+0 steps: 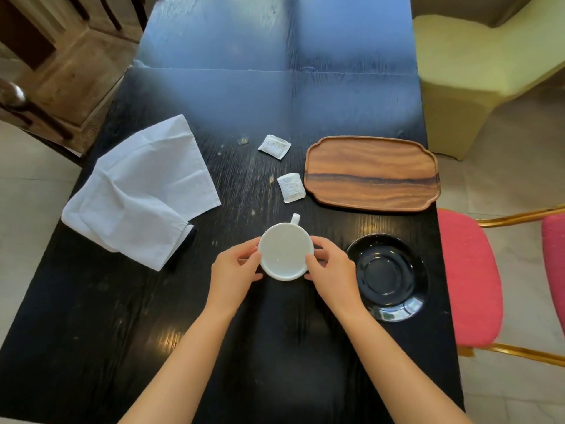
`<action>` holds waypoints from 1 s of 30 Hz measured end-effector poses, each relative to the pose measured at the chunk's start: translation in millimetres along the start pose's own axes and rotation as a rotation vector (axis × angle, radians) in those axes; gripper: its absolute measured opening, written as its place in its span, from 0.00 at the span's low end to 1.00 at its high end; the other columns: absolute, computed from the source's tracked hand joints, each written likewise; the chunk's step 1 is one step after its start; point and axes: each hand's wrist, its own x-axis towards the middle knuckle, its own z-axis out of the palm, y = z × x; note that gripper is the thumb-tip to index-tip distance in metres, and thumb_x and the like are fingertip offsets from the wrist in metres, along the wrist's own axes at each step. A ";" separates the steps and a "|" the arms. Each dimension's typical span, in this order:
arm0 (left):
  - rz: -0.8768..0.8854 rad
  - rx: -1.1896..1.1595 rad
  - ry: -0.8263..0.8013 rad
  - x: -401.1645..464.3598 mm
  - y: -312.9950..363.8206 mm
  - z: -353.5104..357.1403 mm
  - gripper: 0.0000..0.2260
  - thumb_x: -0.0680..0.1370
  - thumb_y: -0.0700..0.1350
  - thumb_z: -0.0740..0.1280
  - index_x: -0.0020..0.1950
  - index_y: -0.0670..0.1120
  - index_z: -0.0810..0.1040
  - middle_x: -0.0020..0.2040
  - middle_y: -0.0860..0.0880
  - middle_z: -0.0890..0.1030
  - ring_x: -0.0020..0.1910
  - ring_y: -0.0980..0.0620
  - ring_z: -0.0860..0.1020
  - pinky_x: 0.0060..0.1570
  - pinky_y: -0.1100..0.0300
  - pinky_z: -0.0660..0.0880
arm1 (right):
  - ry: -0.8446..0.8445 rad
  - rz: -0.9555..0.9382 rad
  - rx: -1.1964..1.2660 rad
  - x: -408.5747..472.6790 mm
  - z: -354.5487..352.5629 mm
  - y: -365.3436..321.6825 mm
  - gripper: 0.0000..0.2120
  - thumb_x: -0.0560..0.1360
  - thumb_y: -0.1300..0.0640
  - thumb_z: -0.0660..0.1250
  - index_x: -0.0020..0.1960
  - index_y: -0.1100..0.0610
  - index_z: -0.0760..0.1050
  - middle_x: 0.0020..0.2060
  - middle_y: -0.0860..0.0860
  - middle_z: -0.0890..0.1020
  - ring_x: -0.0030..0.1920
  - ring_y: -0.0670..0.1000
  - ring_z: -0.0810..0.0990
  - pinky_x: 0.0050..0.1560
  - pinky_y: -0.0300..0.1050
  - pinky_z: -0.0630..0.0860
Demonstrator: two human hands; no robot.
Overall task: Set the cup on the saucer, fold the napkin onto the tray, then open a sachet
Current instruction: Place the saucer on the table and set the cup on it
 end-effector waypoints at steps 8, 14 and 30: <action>0.014 -0.045 -0.140 -35.9 24.1 80.3 0.13 0.75 0.42 0.67 0.58 0.54 0.80 0.48 0.56 0.83 0.46 0.58 0.81 0.42 0.60 0.81 | 0.180 0.005 0.056 -25.0 -95.8 22.8 0.10 0.74 0.61 0.64 0.51 0.47 0.74 0.44 0.45 0.82 0.45 0.44 0.81 0.36 0.38 0.80; -0.003 -0.022 -0.192 -42.8 20.4 126.5 0.14 0.76 0.42 0.66 0.60 0.52 0.79 0.50 0.54 0.83 0.47 0.58 0.81 0.44 0.62 0.80 | 0.209 0.058 0.052 -23.3 -130.8 47.2 0.11 0.75 0.63 0.63 0.50 0.48 0.75 0.42 0.47 0.82 0.43 0.45 0.81 0.33 0.37 0.80; 0.038 0.069 -0.069 -50.8 18.8 147.3 0.19 0.75 0.43 0.69 0.65 0.53 0.74 0.54 0.58 0.79 0.44 0.66 0.78 0.44 0.72 0.75 | 0.205 0.088 0.053 -21.4 -144.8 60.0 0.14 0.74 0.61 0.65 0.58 0.50 0.75 0.46 0.45 0.80 0.45 0.45 0.80 0.38 0.44 0.81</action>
